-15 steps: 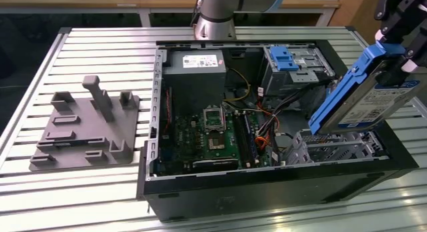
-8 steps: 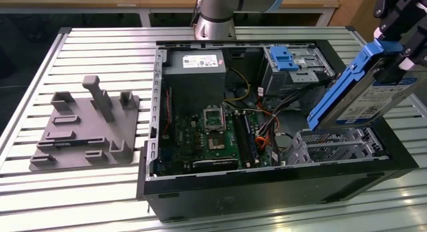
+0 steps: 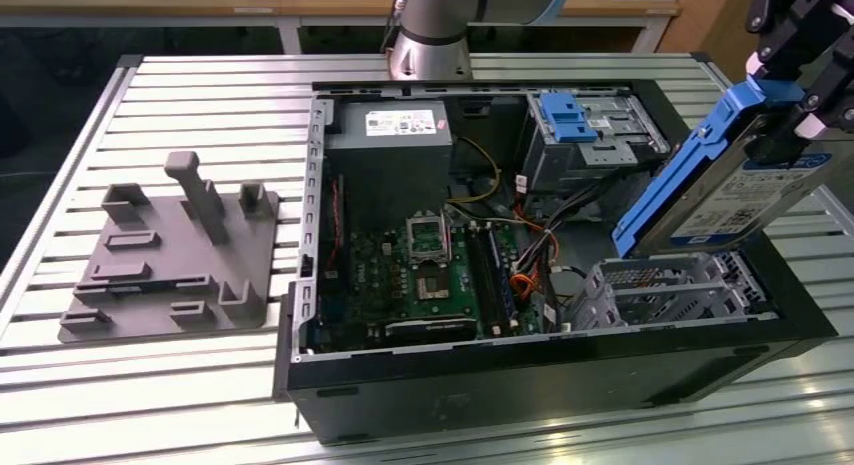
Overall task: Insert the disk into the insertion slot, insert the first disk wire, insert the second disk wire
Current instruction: 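Insert the disk into the insertion slot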
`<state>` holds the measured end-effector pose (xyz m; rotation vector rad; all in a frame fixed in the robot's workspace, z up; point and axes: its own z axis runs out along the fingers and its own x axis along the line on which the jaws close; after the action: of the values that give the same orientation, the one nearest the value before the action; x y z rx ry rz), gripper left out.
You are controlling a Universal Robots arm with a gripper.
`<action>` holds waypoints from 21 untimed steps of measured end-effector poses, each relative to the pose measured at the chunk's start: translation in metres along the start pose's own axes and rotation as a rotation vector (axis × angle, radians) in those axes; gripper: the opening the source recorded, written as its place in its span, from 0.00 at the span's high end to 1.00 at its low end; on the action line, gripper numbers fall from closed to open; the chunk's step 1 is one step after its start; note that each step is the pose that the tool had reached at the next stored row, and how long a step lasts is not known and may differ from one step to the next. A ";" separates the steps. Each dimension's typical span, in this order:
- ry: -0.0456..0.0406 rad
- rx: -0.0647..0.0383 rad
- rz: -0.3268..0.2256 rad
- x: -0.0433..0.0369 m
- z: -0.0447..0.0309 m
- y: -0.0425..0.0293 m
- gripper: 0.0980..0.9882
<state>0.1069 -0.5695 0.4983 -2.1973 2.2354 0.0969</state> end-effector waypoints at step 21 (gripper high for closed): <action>-0.0009 0.000 0.000 -0.0002 0.0000 -0.0132 0.70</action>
<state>0.1201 -0.5695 0.4978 -2.1970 2.2349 0.0979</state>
